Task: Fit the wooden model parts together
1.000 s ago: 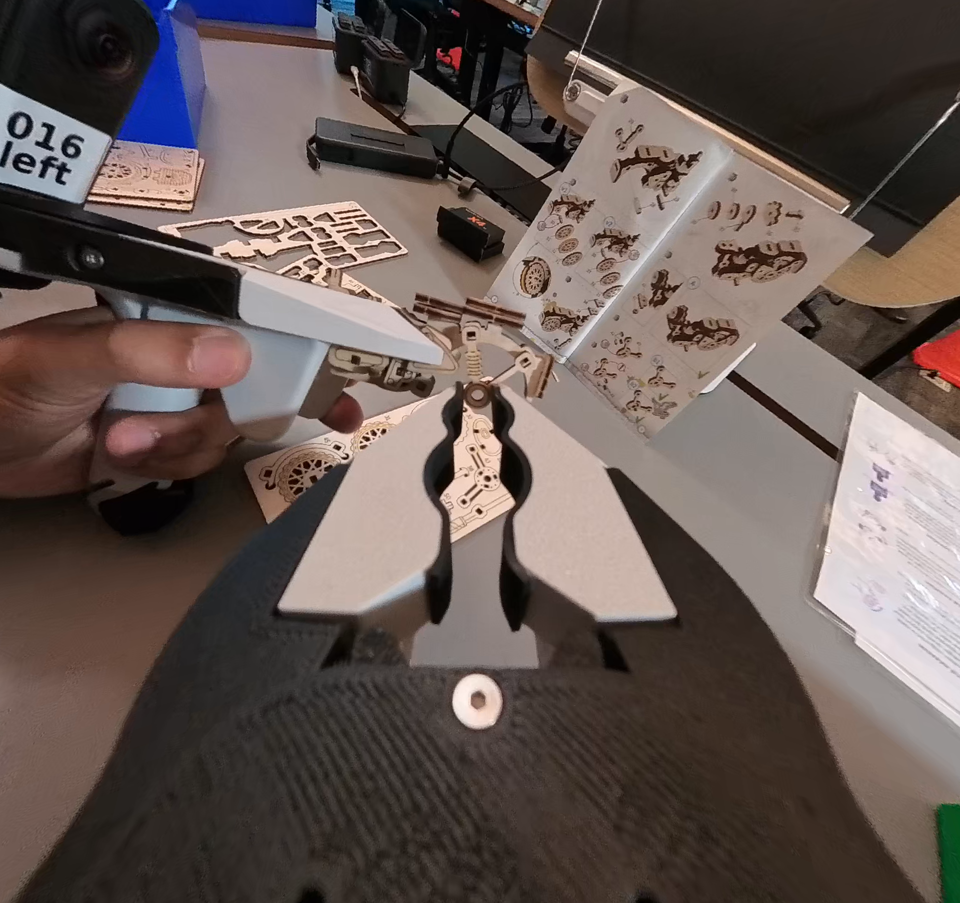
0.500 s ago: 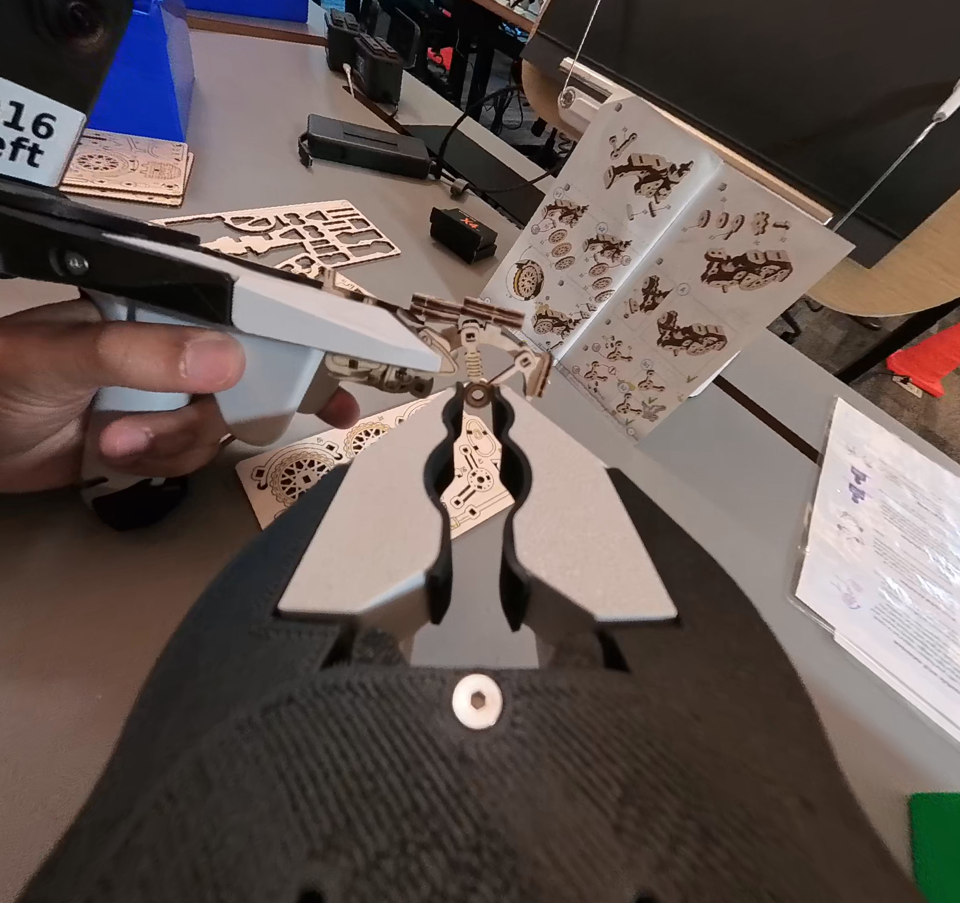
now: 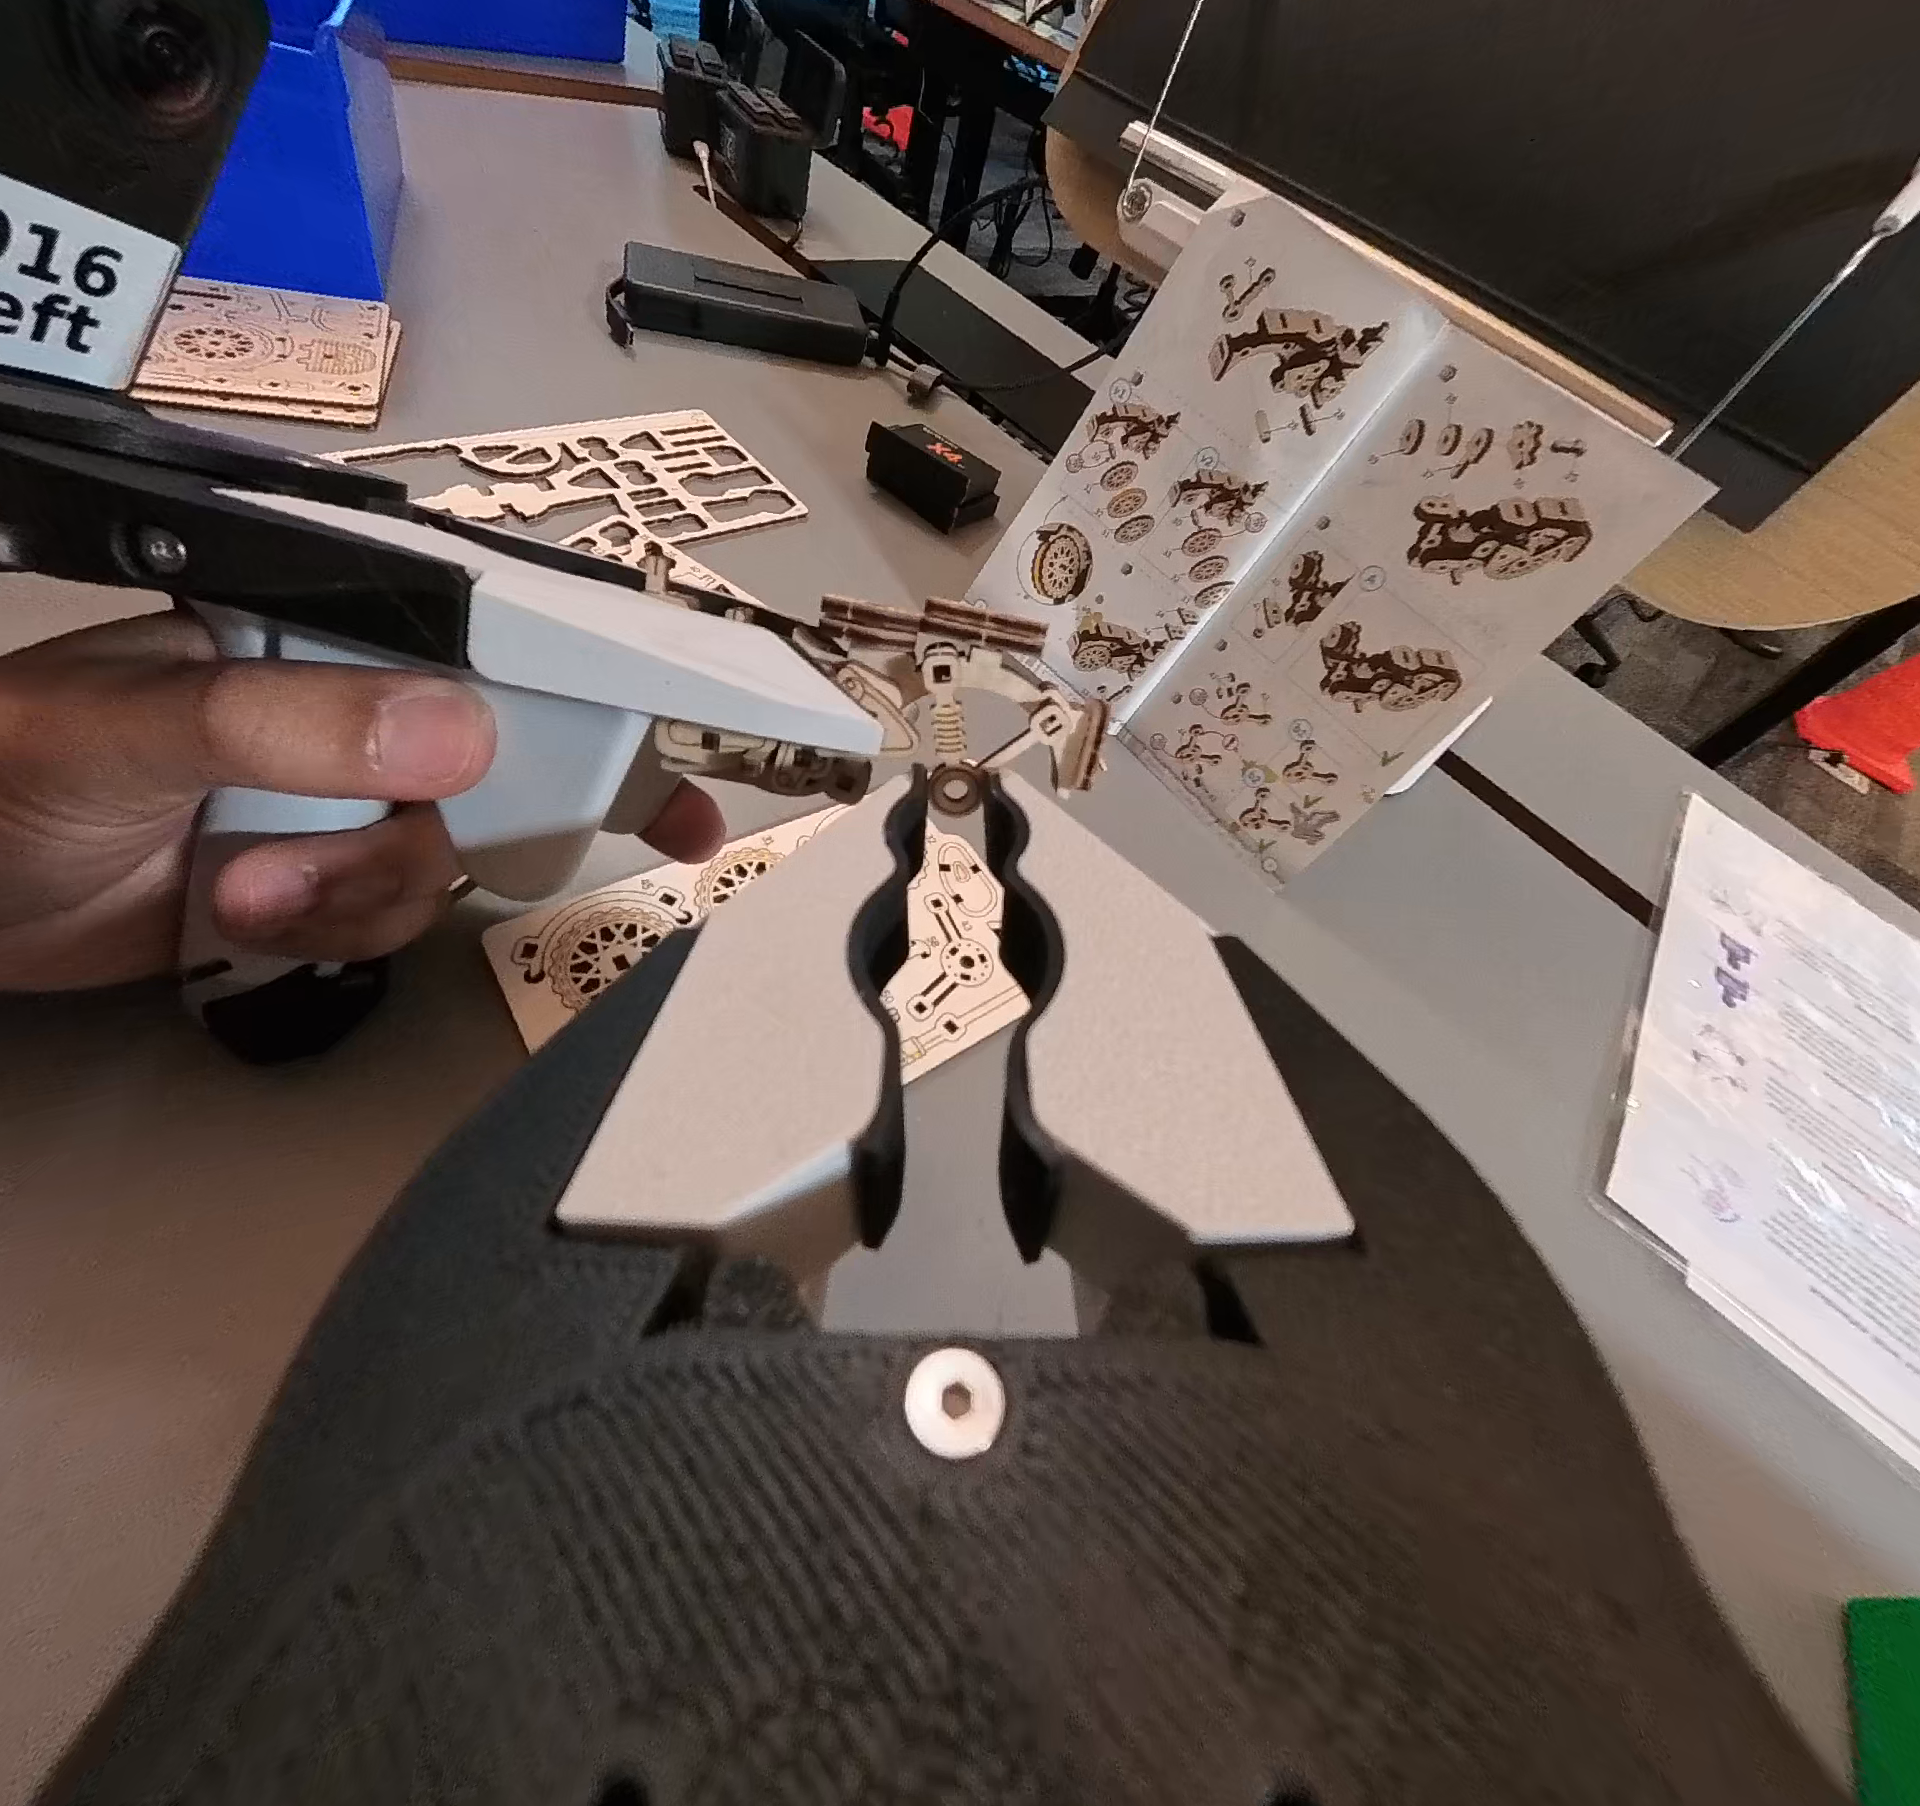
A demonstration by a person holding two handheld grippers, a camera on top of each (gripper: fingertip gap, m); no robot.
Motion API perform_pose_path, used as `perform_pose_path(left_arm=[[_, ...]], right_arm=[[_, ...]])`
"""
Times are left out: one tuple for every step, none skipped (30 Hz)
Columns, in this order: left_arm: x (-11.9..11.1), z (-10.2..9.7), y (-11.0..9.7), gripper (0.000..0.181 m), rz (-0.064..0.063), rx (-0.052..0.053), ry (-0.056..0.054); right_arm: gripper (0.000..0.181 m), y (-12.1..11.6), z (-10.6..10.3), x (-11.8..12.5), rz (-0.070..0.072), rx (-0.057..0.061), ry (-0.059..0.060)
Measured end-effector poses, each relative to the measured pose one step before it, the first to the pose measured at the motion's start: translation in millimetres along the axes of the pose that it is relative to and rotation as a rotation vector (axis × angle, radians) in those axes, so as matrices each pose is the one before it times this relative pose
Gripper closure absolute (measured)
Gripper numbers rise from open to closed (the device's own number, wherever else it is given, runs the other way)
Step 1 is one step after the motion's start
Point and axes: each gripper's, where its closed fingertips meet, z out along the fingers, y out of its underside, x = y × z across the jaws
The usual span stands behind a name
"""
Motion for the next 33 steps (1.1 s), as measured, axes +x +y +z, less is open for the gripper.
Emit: perform_pose_path(left_arm=[[-0.04, -0.01, 0.02, 0.156, 0.0, -0.0001, -0.0002], [0.02, 0.0, 0.0, 0.156, -0.0004, 0.0, -0.0001], [-0.02, -0.01, 0.02, 0.156, -0.0001, -0.0001, -0.0002], [0.05, 0.01, -0.03, 0.156, -0.0002, 0.0002, 0.0003], [0.03, 0.0, 0.0, 0.156, -0.0001, 0.0, 0.0002], [-0.08, 0.01, -0.04, 0.156, 0.0, -0.0001, 0.0], [0.07, -0.1, 0.01, 0.156, -0.0001, 0.0002, 0.0], [-0.04, 0.03, -0.07, 0.156, -0.0003, 0.0001, 0.0002], [0.03, -0.01, 0.02, 0.156, -0.0003, -0.0001, 0.0], [-0.01, -0.02, 0.11, 0.156, -0.0003, -0.0002, 0.0002], [0.02, 0.09, 0.01, 0.156, -0.0007, -0.0003, 0.0003], [-0.08, 0.0, 0.13, 0.156, -0.0013, -0.0001, 0.0002], [-0.1, -0.05, -0.08, 0.156, -0.0011, 0.0003, 0.0004], [0.01, 0.02, 0.01, 0.156, -0.0011, 0.0002, 0.0005], [0.02, -0.08, -0.01, 0.156, -0.0011, 0.0002, 0.0007], [-0.04, 0.02, 0.01, 0.156, -0.0006, 0.0001, 0.0004], [0.05, -0.02, 0.05, 0.156, 0.0, -0.0003, 0.0003], [0.1, -0.02, 0.06, 0.156, 0.0005, 0.0, 0.0004], [0.17, -0.02, -0.01, 0.156, 0.001, -0.0001, 0.0007], [0.38, 0.06, 0.05, 0.156, 0.0011, -0.0004, 0.0022], [0.28, -0.09, -0.06, 0.156, 0.0009, -0.0001, 0.0031], [0.5, -0.03, -0.09, 0.156, 0.0016, -0.0006, 0.0036], [0.37, 0.15, 0.18, 0.156, 0.0026, -0.0026, 0.0036], [0.24, 0.16, 0.32, 0.156, 0.0019, -0.0042, 0.0034], [0.21, 0.13, 0.38, 0.156, 0.0008, -0.0047, 0.0027], [0.0, 0.23, 0.43, 0.156, -0.0007, -0.0047, 0.0013], [-0.07, 0.08, 0.22, 0.156, -0.0018, -0.0044, 0.0006], [-0.29, -0.05, -0.03, 0.156, 0.0001, -0.0015, -0.0006], [0.04, 0.0, 0.07, 0.156, 0.0036, -0.0011, -0.0009], [-0.1, -0.06, 0.09, 0.156, 0.0068, -0.0014, -0.0029], [0.01, -0.07, -0.17, 0.156, 0.0097, 0.0006, -0.0038], [0.26, 0.01, 0.12, 0.156, 0.0103, -0.0006, -0.003], [0.29, 0.17, 0.12, 0.156, 0.0084, -0.002, -0.0014]], right_arm=[[0.173, -0.01, 0.0, 0.0, 0.0009, 0.0003, -0.0002], [0.173, 0.0, 0.0, 0.01, -0.0001, 0.0, 0.0], [0.173, 0.01, 0.0, 0.01, -0.0011, -0.0003, 0.0002], [0.173, 0.07, -0.03, -0.03, -0.0011, 0.0001, 0.0003], [0.173, -0.04, 0.03, 0.0, -0.0005, 0.0, 0.0004], [0.173, 0.02, -0.01, 0.05, -0.0002, -0.0002, 0.0002], [0.173, 0.02, -0.09, -0.03, -0.0002, 0.0, -0.0001], [0.173, -0.13, -0.01, 0.01, -0.0001, 0.0003, -0.0001], [0.173, 0.04, -0.03, 0.04, 0.0001, 0.0, -0.0003], [0.173, 0.01, 0.0, -0.03, 0.0001, 0.0, -0.0002], [0.173, 0.1, 0.03, -0.01, -0.0001, -0.0001, 0.0], [0.173, 0.02, -0.01, 0.02, -0.0004, -0.0001, -0.0001], [0.173, -0.03, 0.02, -0.08, -0.0003, 0.0, -0.0001], [0.173, 0.0, 0.08, 0.0, 0.0001, -0.0001, -0.0002], [0.173, 0.01, -0.01, 0.02, 0.0002, 0.0002, -0.0004], [0.173, -0.02, 0.01, -0.06, 0.0002, 0.0002, -0.0003], [0.173, 0.02, -0.01, 0.01, -0.0001, -0.0002, 0.0001], [0.173, 0.01, -0.09, 0.04, -0.0006, 0.0001, 0.0002], [0.173, -0.15, -0.07, -0.03, -0.0007, 0.0003, 0.0001], [0.173, -0.09, -0.12, -0.01, -0.0007, 0.001, 0.0], [0.173, -0.33, -0.23, 0.0, -0.0015, 0.0015, -0.0004], [0.173, -0.33, -0.23, -0.03, -0.0015, 0.0015, -0.0006], [0.173, -0.23, -0.29, 0.09, -0.0008, 0.001, -0.0001], [0.173, -0.03, -0.15, 0.07, -0.0011, -0.0003, 0.0], [0.173, 0.11, -0.05, 0.13, -0.0013, -0.0008, 0.0002], [0.173, 0.25, -0.05, 0.09, -0.0015, -0.0011, 0.0001], [0.173, 0.15, -0.07, 0.07, -0.002, -0.0011, -0.0005], [0.173, 0.15, -0.08, -0.02, -0.0021, -0.0011, -0.0012], [0.173, 0.05, -0.1, 0.09, -0.0018, -0.001, -0.0005], [0.173, 0.24, -0.12, 0.2, -0.001, -0.0017, 0.0009], [0.173, 0.22, -0.02, 0.02, -0.0004, -0.002, 0.0003], [0.173, 0.08, -0.03, 0.14, -0.0007, -0.0017, 0.0009], [0.173, -0.05, -0.12, 0.13, -0.0022, -0.0006, 0.0012]])
